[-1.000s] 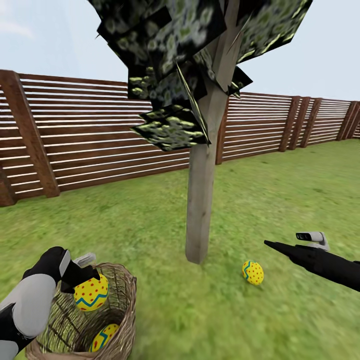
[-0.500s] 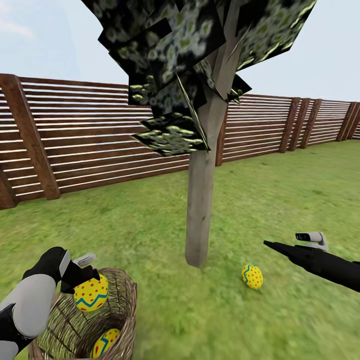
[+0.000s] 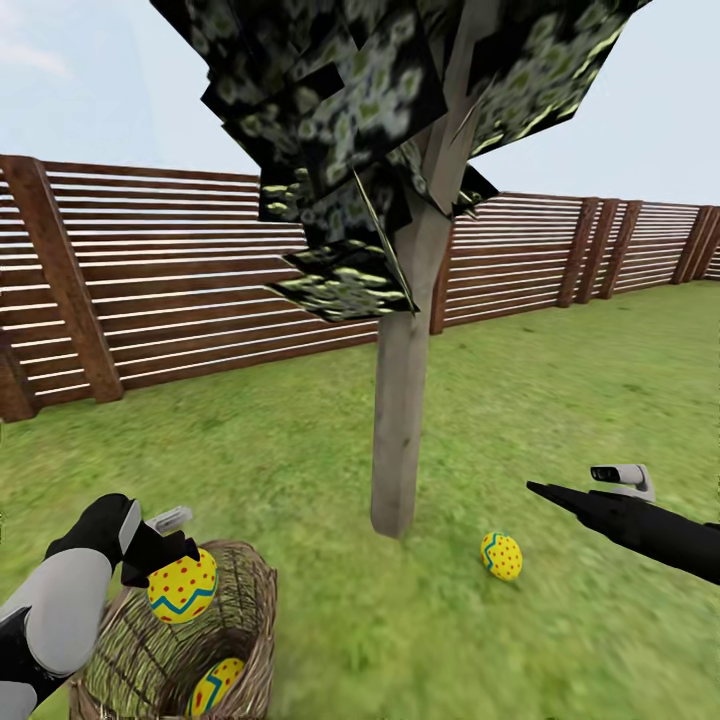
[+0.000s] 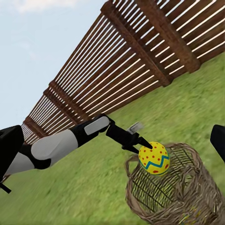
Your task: Take the three Easter eggs out of the wicker basket on the lawn in the garden, then place them on the lawn next to a single tree (choose any tree) so that all three eggs are next to the same tree and none are left in the basket.
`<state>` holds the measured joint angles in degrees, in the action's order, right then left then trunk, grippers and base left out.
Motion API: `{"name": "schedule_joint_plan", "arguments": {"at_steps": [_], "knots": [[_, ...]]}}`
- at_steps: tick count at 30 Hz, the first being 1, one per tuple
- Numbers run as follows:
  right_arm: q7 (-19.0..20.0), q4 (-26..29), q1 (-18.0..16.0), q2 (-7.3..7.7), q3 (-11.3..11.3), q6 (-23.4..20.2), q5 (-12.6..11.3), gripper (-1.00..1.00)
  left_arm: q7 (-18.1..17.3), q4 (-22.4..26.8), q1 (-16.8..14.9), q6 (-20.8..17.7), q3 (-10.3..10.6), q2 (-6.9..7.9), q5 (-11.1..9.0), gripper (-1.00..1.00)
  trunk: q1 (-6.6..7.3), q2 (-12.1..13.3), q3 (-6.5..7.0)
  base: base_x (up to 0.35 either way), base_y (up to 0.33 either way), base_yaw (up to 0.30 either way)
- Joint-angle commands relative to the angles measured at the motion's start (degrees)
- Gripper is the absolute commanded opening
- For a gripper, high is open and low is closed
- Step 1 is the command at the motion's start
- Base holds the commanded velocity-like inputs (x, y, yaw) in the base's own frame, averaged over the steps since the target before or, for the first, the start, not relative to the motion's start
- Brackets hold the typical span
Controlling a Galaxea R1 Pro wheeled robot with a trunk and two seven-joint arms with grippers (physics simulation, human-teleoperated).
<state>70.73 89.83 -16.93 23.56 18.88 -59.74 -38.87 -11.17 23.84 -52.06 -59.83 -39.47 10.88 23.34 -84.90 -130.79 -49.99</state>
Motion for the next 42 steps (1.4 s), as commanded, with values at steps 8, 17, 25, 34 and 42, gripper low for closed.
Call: {"name": "schedule_joint_plan", "arguments": {"at_steps": [8,17,25,34,42], "knots": [[0.11,-0.01,-0.04,-0.09,0.02,-0.26,0.02,1.00,-0.42,1.26,0.03,-0.17,-0.36,-0.07,0.70,-1.00,1.79,3.20,1.38,-0.188,0.000,0.000],[0.11,-0.01,-0.04,-0.09,0.02,-0.26,0.02,1.00,-0.39,3.35,0.20,-0.17,-0.35,-0.29,0.74,-1.00,3.77,6.80,3.00,-0.174,0.000,0.000],[0.11,-0.01,-0.04,-0.09,0.02,-0.26,0.02,1.00,-0.47,3.83,0.21,-0.17,-0.35,-0.60,0.59,-1.00,5.53,10.01,4.43,-0.018,0.000,0.000],[0.09,-0.01,-0.04,-0.09,-0.04,-0.26,0.02,1.00,-0.52,13.37,0.31,-0.17,-0.33,-0.67,0.67,-1.00,7.50,13.62,6.05,-0.037,0.000,0.000],[0.03,-0.01,-0.04,-0.11,-0.15,-0.26,0.02,1.00,-0.61,29.73,0.89,-0.17,1.03,-4.10,0.74,-1.00,9.26,16.83,7.49,-0.108,0.000,0.000]]}}
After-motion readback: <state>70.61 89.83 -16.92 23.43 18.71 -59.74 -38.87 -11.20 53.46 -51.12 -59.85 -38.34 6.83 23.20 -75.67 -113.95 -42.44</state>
